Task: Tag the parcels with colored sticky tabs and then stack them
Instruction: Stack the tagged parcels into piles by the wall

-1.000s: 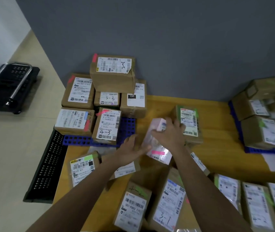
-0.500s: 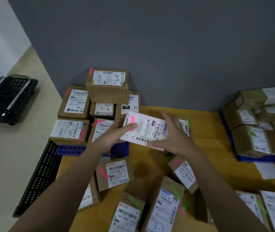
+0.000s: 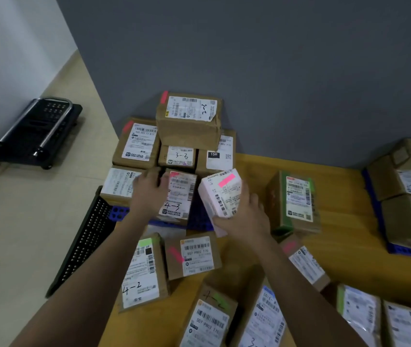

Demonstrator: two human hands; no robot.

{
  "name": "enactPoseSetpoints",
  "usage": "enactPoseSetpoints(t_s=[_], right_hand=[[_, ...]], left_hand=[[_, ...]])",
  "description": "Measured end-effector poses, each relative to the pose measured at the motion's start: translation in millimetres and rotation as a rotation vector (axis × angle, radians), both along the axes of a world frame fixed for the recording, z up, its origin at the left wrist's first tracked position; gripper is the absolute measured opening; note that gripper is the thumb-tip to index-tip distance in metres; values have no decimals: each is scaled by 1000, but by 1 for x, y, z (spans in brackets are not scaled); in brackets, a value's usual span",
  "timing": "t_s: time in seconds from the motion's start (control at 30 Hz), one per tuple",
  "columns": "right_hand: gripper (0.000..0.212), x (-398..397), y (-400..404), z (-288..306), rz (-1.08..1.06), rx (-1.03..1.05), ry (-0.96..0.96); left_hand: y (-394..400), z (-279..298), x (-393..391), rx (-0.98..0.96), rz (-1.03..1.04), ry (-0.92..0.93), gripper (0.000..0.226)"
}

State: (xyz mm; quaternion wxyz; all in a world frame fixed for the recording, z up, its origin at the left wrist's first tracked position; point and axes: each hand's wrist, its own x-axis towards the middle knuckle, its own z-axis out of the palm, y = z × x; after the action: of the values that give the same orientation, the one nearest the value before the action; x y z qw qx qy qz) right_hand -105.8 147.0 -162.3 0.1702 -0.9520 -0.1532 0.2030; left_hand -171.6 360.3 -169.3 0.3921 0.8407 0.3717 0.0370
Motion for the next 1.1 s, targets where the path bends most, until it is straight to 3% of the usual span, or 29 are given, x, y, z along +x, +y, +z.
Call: enactPoseSetpoints(t_s=[0.07, 0.17, 0.27, 0.47, 0.6, 0.77, 0.87, 1.0, 1.1], right_hand=[[116, 2, 18, -7, -31, -37, 0], [121, 3, 39, -17, -43, -115, 5], [124, 2, 53, -23, -63, -167, -12], [114, -18, 40, -32, -130, -157, 40], [116, -16, 40, -35, -293, -45, 17], [119, -20, 59, -49, -334, 148, 2], [115, -21, 53, -56, -296, 246, 22], [113, -24, 33, -62, -249, 349, 113], [102, -29, 21, -65, -249, 480, 168]], left_hand=[[22, -28, -17, 186, 127, 145, 58], [42, -59, -34, 210, 114, 305, 81], [48, -70, -36, 218, 63, 342, 93], [40, -70, -35, 204, 98, 320, 89], [35, -71, -36, 188, 105, 320, 89], [30, -71, -40, 160, 65, 328, 91], [20, -67, -46, 316, 47, 246, 81], [-35, -67, -70, 564, -258, 92, 55], [-65, -74, -93, 484, -461, 166, 63]])
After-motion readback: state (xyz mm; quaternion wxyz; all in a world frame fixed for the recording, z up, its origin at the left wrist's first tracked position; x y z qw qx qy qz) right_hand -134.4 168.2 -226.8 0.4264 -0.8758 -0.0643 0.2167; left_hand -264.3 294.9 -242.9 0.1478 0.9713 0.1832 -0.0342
